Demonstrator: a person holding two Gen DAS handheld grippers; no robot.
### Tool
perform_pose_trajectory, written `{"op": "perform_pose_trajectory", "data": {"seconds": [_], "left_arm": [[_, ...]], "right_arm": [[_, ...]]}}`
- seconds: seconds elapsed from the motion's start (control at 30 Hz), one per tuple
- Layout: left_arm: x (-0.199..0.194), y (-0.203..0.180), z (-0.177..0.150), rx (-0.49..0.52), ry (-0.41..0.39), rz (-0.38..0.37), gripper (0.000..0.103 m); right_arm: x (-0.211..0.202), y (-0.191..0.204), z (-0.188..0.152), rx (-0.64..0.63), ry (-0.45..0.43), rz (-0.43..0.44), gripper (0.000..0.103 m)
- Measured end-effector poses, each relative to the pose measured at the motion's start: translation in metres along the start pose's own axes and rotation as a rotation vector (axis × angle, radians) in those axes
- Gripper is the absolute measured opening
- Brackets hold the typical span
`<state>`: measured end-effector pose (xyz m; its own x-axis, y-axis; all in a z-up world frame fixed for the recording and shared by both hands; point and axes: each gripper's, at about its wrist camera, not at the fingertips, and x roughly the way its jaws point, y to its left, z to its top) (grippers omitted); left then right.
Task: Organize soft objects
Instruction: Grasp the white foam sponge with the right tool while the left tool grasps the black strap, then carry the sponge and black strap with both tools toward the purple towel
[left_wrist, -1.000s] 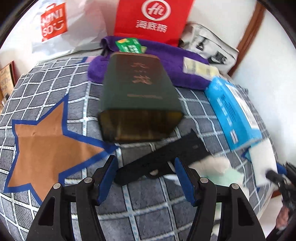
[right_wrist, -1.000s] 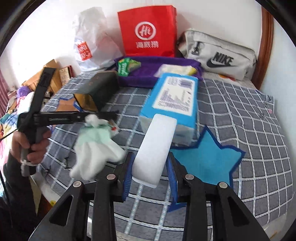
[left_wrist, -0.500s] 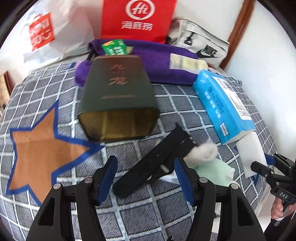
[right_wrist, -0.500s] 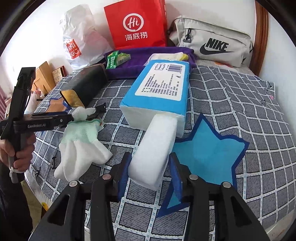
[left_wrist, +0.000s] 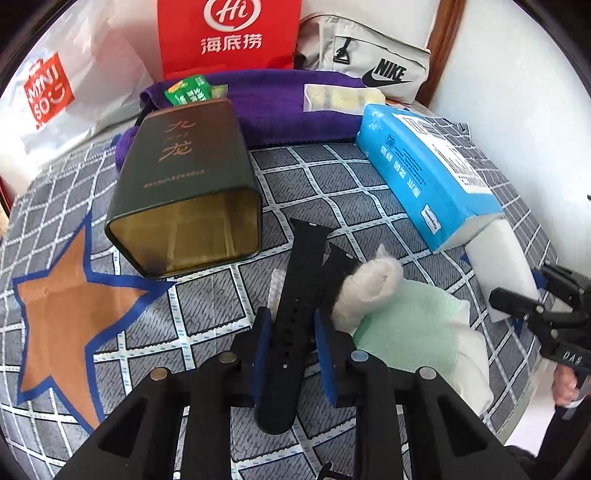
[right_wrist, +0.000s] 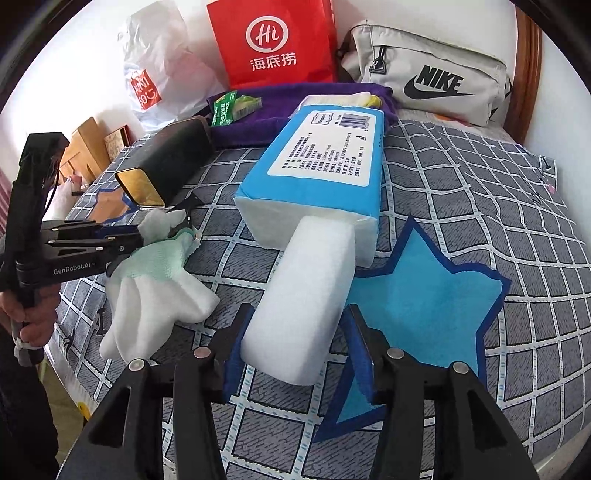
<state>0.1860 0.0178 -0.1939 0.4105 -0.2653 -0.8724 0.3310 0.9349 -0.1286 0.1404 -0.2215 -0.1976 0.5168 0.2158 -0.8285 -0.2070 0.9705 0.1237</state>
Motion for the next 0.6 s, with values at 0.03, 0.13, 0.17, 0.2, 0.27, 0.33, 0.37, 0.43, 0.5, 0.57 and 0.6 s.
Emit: {"op": "perform_pose_trajectory", "data": {"seconds": [0.03, 0.13, 0.17, 0.2, 0.27, 0.33, 0.37, 0.43, 0.5, 0.57, 0.6], "left_arm": [[0.002, 0.001, 0.002, -0.003, 0.003, -0.008, 0.025], [0.006, -0.001, 0.007, 0.002, -0.009, -0.001, 0.027], [0.007, -0.002, 0.007, 0.011, -0.012, 0.006, 0.026], [0.007, -0.004, 0.007, 0.020, -0.019, 0.010, 0.023], [0.006, -0.006, 0.006, 0.028, -0.028, 0.014, 0.021], [0.004, -0.004, 0.006, 0.015, -0.026, 0.019, 0.020], [0.001, -0.003, 0.005, 0.003, -0.028, 0.024, 0.020], [-0.006, -0.001, 0.003, -0.011, -0.042, 0.026, 0.020], [-0.013, 0.001, 0.000, -0.028, -0.053, 0.018, 0.020], [-0.021, 0.003, -0.002, -0.037, -0.066, 0.019, 0.019], [-0.025, 0.002, -0.004, -0.038, -0.071, 0.019, 0.019]], "right_arm": [[0.001, 0.000, 0.000, -0.001, 0.001, 0.002, 0.048], [0.005, 0.001, 0.002, -0.003, 0.007, -0.002, 0.050], [0.006, 0.002, 0.002, -0.004, 0.008, -0.013, 0.050], [0.009, 0.002, 0.002, -0.006, 0.011, -0.020, 0.050], [0.014, -0.001, 0.001, 0.009, 0.017, -0.022, 0.050], [0.013, -0.003, 0.002, 0.029, -0.002, -0.030, 0.039], [0.011, -0.004, 0.002, 0.033, -0.012, -0.039, 0.037], [0.009, -0.005, 0.003, 0.033, -0.017, -0.043, 0.034], [0.003, -0.004, 0.003, 0.024, -0.029, -0.053, 0.034], [-0.003, -0.002, 0.002, 0.011, -0.039, -0.057, 0.033], [-0.006, -0.002, 0.002, 0.008, -0.044, -0.059, 0.033]]}}
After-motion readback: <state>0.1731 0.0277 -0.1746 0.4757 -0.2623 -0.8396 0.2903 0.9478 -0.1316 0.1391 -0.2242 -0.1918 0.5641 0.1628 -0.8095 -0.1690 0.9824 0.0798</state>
